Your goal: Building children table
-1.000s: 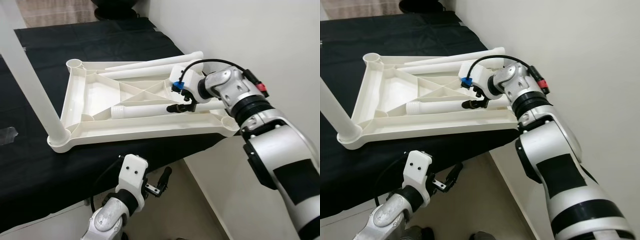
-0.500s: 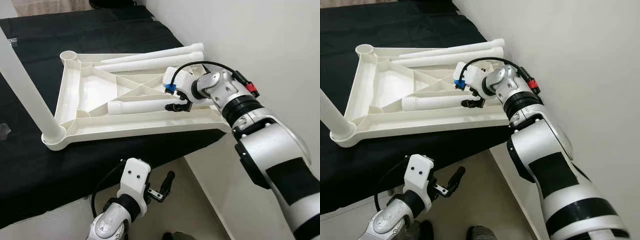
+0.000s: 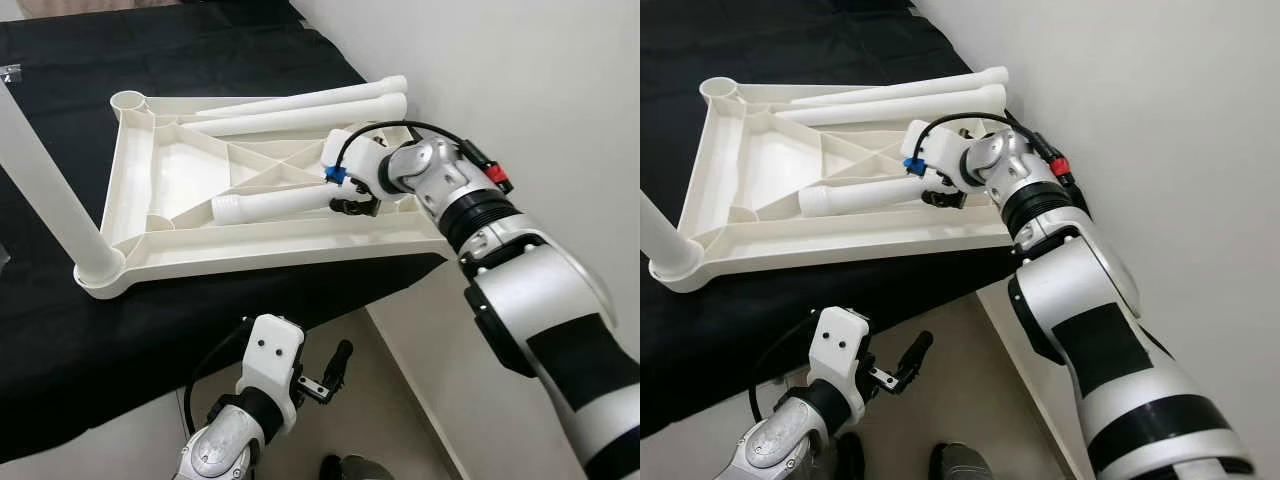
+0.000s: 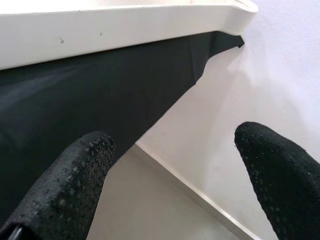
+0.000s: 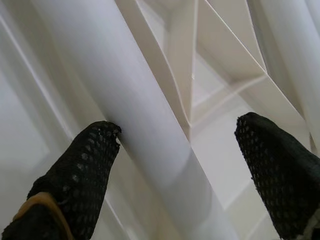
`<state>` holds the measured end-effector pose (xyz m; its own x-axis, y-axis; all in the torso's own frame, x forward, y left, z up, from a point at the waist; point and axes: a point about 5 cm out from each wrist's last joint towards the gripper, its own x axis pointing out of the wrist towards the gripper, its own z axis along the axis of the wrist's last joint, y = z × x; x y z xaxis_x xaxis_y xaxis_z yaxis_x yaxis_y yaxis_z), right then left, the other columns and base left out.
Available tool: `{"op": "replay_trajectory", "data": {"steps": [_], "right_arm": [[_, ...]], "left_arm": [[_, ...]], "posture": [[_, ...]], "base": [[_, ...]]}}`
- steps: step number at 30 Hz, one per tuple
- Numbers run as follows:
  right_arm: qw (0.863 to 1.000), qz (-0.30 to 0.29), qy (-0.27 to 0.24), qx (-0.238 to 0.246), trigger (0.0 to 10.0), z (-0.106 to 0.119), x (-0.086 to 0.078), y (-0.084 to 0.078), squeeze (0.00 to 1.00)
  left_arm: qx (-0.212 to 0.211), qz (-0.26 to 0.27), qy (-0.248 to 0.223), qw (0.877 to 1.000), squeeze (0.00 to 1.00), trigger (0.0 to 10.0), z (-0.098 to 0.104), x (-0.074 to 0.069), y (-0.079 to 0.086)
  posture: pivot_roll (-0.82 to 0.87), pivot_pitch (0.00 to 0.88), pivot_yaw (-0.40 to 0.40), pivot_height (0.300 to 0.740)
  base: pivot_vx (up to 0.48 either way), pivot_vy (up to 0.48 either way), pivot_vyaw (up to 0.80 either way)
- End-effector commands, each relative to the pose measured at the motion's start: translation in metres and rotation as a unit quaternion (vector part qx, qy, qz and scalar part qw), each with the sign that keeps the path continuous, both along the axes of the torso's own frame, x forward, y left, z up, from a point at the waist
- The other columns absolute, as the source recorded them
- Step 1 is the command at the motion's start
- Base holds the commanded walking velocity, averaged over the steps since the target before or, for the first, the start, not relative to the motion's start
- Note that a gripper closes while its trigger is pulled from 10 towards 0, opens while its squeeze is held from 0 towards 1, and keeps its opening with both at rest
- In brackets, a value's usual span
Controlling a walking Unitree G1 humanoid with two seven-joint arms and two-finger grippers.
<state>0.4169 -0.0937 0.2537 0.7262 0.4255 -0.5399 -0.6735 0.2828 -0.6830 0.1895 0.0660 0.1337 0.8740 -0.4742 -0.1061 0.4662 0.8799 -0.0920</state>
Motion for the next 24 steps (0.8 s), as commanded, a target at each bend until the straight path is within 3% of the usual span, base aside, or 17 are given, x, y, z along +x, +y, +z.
{"op": "replay_trajectory", "data": {"steps": [1, 5, 24], "right_arm": [[1.0, 0.02, -0.006, -0.012, 10.0, 0.001, -0.001, 0.006, 0.0], [0.998, 0.046, -0.023, -0.021, 10.0, -0.001, -0.003, 0.02, 0.0], [0.989, 0.078, -0.088, -0.087, 10.0, -0.009, -0.004, 0.033, 0.0]], "left_arm": [[-0.001, -0.001, 0.009, 1.0, 0.0, 10.0, 0.0, -0.003, -0.003], [-0.004, -0.001, 0.01, 1.0, 0.0, 10.0, 0.002, -0.006, -0.005], [-0.009, 0.004, 0.018, 1.0, 0.0, 10.0, 0.006, -0.018, -0.008]], "posture": [[-0.04, 0.205, -0.162, 0.74], [-0.04, 0.219, -0.174, 0.74], [-0.05, 0.236, -0.193, 0.74]], "base": [[0.0, 0.0, 0.0], [0.0, 0.0, 0.0], [0.0, 0.0, 0.0]]}}
